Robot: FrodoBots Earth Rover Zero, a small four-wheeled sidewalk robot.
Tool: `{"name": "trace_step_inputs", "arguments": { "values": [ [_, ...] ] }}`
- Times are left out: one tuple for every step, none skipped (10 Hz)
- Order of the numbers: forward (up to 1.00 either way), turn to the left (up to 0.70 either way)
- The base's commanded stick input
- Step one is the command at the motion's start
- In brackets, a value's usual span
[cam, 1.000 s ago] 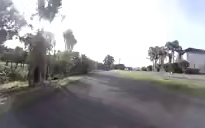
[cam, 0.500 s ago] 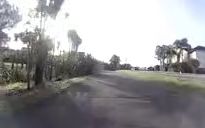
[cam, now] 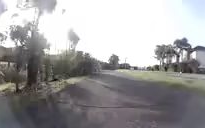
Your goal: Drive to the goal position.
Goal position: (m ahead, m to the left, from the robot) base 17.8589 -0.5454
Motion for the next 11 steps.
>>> {"name": "trace_step_inputs", "arguments": {
  "values": [
    [1.00, 0.00],
    [1.00, 0.00],
    [1.00, 0.00],
    [1.00, 0.00],
    [1.00, 0.00],
    [1.00, 0.00],
    [1.00, 0.00],
    [1.00, 0.00],
    [1.00, 0.00],
    [1.00, 0.00],
    [1.00, 0.00]
  ]
}}
